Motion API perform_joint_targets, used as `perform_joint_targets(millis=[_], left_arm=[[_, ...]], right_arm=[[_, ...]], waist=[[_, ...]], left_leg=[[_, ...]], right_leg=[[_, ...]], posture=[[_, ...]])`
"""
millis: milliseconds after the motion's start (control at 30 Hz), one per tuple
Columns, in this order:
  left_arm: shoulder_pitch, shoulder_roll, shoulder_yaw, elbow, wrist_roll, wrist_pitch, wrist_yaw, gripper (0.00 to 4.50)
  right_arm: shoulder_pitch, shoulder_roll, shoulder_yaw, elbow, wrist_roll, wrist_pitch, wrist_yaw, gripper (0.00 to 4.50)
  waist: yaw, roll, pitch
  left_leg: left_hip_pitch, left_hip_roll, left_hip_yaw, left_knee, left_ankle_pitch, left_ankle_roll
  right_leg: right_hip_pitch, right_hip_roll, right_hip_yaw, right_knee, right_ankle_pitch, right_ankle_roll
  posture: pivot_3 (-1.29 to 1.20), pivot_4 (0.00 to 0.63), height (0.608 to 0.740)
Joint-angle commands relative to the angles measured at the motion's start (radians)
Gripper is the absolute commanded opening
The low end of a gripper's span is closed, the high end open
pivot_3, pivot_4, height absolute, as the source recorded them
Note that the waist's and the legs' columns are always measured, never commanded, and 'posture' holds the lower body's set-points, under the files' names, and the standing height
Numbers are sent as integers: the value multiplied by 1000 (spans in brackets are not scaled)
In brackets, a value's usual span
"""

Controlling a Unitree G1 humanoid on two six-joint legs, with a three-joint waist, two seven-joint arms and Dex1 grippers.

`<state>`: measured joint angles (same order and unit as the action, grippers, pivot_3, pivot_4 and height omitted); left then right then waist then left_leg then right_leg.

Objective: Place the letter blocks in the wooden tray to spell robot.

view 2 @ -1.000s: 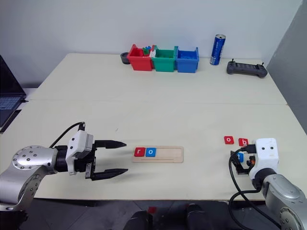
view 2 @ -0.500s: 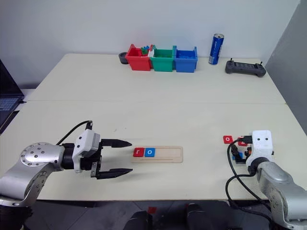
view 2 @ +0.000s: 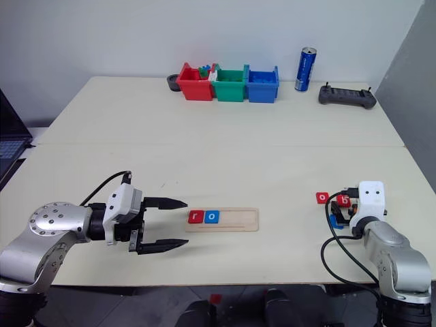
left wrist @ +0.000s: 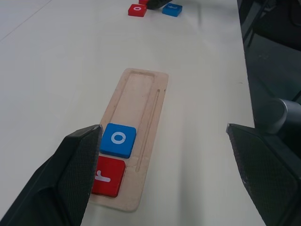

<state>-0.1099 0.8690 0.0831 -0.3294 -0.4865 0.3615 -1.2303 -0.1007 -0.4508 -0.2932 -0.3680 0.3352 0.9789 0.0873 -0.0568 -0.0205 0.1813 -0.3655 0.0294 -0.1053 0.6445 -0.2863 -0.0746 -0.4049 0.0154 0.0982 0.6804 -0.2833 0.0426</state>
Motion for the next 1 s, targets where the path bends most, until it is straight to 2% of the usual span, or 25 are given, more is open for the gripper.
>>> perform_joint_targets(millis=[33, 200, 333, 467, 600, 667, 800, 1000], left_arm=[[4, 10, 16, -17, 0, -22, 3, 4500], [4, 6, 11, -9, 5, -32, 2, 4500], [11, 5, 10, 0, 12, -47, 4, 4500], [22, 5, 27, 8, 7, -50, 12, 4500], [63, 29, 55, 28, 15, -81, -16, 4500], [77, 40, 61, 31, 19, -95, -27, 4500], [78, 50, 69, 34, 11, -98, -33, 4500], [64, 54, 60, 37, 17, -99, -31, 4500]], right_arm=[[-10, -10, -3, 25, -18, 0, 8, 3219], [-23, -16, -7, 55, -46, -32, 2, 1454], [-39, -23, -23, -19, -45, -23, 7, 1457], [-44, -25, -25, -222, 6, 84, 22, 1457], [68, 90, 50, -497, 71, 255, -16, 1457], [131, 152, 98, -562, 66, 286, -48, 1457], [208, 240, 194, -592, 19, 276, -117, 1457], [229, 325, 291, -523, -54, 208, -182, 1457]], waist=[[0, 0, 0], [1, 0, 0], [0, 0, 0], [0, 5, 4], [0, 5, 3], [0, 5, 3], [0, 5, 4], [-2, 5, 4]], left_leg=[[0, 0, 0, 0, 0, 0], [0, 0, 0, 0, 0, 0], [0, 0, 0, 0, 0, 0], [0, 0, 0, 0, 0, 0], [0, 1, -2, -2, 0, 0], [-1, 1, -3, -3, 0, 0], [-2, 0, 0, -1, 0, 0], [0, 1, 0, -1, 0, 0]], right_leg=[[0, 0, 0, 0, 0, 0], [0, 0, 0, 0, 0, 0], [0, 0, 0, 0, 0, 0], [0, 0, 0, 0, 0, 0], [-1, 1, -1, 0, -1, -1], [-1, 1, -2, 0, -1, -2], [-1, -2, 0, -1, -1, -1], [-1, 0, 0, 0, 0, 0]], posture=[[0, 150, 740], [0, 150, 740], [0, 150, 740], [0, 150, 740], [0, 150, 740], [0, 150, 740], [0, 150, 740], [0, 150, 740]])
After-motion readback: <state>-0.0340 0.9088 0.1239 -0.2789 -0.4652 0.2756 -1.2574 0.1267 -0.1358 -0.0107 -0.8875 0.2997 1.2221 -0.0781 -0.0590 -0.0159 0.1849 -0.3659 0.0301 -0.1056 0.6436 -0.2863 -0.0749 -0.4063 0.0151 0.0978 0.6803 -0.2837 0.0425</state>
